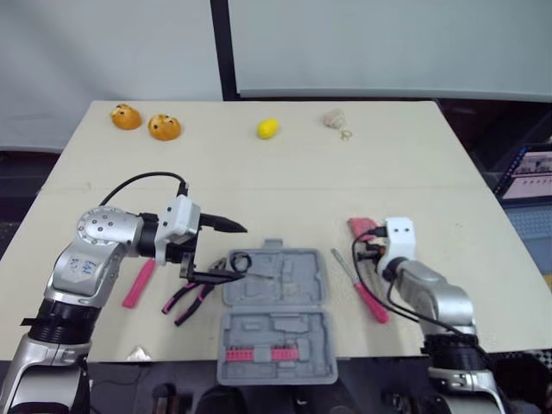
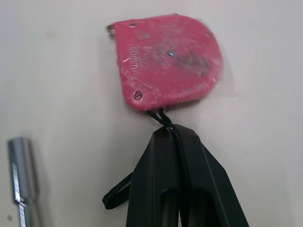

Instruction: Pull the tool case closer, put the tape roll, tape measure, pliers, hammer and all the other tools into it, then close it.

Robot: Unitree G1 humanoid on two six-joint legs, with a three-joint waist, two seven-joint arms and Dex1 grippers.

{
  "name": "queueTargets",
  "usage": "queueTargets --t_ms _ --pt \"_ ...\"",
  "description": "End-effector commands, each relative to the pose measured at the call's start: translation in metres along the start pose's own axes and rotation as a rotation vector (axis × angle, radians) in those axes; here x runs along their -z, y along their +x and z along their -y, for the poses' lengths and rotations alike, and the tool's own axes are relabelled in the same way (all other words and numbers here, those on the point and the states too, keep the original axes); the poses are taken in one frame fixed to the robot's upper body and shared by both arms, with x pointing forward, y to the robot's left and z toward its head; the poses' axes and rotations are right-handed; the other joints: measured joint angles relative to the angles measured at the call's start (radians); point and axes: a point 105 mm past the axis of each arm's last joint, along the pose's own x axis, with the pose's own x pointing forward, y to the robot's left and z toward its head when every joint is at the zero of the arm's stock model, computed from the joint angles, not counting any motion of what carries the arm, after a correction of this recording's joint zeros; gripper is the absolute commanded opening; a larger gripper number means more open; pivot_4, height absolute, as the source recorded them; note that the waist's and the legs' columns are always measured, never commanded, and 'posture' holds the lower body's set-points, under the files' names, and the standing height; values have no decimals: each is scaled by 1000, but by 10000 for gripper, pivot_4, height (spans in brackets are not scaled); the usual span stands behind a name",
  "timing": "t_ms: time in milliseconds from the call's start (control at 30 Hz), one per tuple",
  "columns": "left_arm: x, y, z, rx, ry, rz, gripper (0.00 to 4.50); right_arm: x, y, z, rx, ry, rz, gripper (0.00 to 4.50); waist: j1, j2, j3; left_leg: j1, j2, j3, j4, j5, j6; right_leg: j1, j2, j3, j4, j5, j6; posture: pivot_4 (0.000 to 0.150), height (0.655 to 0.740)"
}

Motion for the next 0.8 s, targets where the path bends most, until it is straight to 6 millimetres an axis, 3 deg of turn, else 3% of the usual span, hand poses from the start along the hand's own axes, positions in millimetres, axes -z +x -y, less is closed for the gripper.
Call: queueTargets --t_ms 33,133,367,600,800 --pt "-13 4 1 21 52 22 45000 -5 -14 21 21 -16 17 314 -1 0 0 0 0 0 0 0 0 0 0 0 0 0 0 1500 7400" --pt "-13 4 2 25 51 24 45000 2 -23 40 61 -26 -5 314 -3 1 0 0 0 0 0 0 0 0 1 0 0 0 0 1500 7400" --pt "-13 3 2 29 48 21 45000 11 -38 62 92 -25 -17 314 -4 1 0 0 0 0 0 0 0 0 1 0 0 0 0 1500 7400" --pt "-13 4 1 35 49 22 45000 -1 -35 69 91 -10 27 314 -5 1 1 1 0 0 -1 0 0 0 1 1 0 0 0 1500 7400" --pt "-14 5 1 33 52 26 45000 4 -32 103 198 -91 -24 314 -2 2 1 0 0 0 0 0 0 0 1 1 0 0 0 1500 7400"
